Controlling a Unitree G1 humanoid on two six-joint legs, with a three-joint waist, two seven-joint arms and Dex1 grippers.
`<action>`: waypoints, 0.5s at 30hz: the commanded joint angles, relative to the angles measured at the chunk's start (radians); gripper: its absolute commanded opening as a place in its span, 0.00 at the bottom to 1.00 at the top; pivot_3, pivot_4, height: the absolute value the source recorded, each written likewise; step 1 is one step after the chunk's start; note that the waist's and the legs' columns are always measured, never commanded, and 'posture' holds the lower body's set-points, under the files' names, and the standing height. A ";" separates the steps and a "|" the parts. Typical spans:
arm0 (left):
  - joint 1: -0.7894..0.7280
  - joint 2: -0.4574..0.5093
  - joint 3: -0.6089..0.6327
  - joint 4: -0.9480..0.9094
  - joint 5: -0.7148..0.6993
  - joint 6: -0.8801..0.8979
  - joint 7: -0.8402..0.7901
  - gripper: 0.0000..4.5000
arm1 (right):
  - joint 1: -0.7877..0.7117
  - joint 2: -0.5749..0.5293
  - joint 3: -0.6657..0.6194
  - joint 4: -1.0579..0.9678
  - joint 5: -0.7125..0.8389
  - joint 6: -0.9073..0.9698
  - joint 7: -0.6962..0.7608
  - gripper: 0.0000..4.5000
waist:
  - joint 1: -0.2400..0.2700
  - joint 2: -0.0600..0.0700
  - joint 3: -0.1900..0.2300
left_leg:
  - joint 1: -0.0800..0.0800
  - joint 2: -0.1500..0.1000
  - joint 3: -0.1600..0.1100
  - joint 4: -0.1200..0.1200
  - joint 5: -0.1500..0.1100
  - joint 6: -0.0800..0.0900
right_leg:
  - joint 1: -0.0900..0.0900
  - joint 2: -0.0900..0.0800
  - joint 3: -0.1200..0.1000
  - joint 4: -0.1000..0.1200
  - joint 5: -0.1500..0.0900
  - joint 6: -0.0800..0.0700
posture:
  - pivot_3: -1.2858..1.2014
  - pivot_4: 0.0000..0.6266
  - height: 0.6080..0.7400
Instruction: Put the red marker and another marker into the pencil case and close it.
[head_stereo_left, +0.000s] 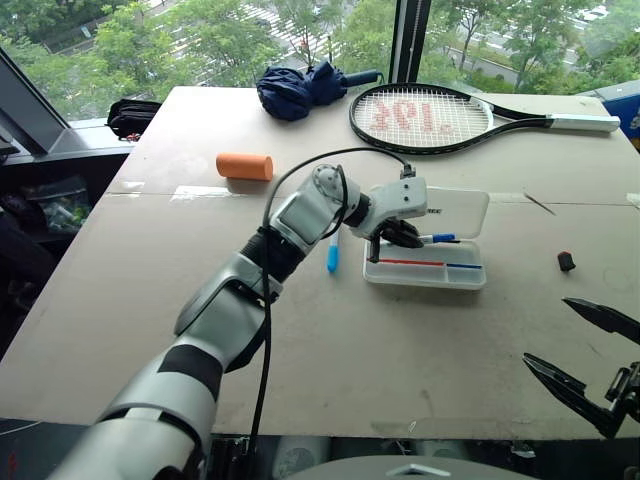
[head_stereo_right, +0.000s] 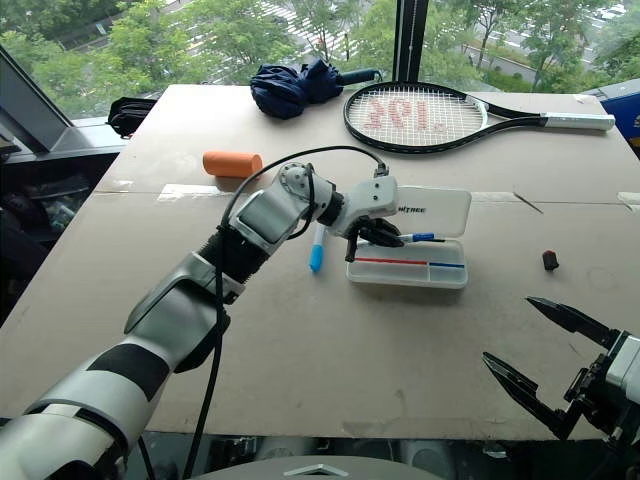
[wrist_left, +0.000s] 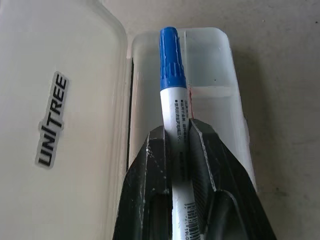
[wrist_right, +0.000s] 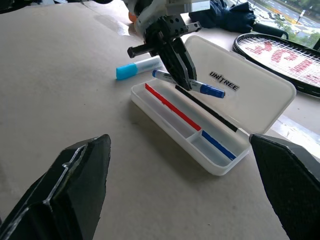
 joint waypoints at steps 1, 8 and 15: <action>-0.062 -0.041 0.007 0.109 0.054 -0.095 -0.010 0.01 | 0.023 0.016 -0.027 -0.050 0.004 -0.008 -0.032 1.00 | 0.000 0.000 0.000 | 0.000 0.000 0.000 0.000 0.000 0.000 | 0.000 0.000 0.000 0.000 0.000 0.000 | 0.52 0.24 0.93; -0.106 -0.122 0.012 0.273 0.146 -0.198 0.003 0.01 | 0.048 0.041 -0.023 -0.060 -0.009 -0.029 -0.047 1.00 | 0.010 0.000 0.001 | -0.001 0.000 0.000 0.000 0.000 0.000 | 0.000 0.000 0.000 0.000 0.000 0.000 | 0.52 0.24 0.93; -0.083 -0.064 0.118 0.130 0.073 -0.117 -0.100 0.80 | 0.070 0.056 -0.028 -0.039 -0.024 -0.018 -0.086 1.00 | 0.006 -0.001 0.002 | -0.001 0.000 0.000 0.000 0.000 0.000 | 0.000 0.000 -0.001 0.000 0.000 0.000 | 0.52 0.24 0.93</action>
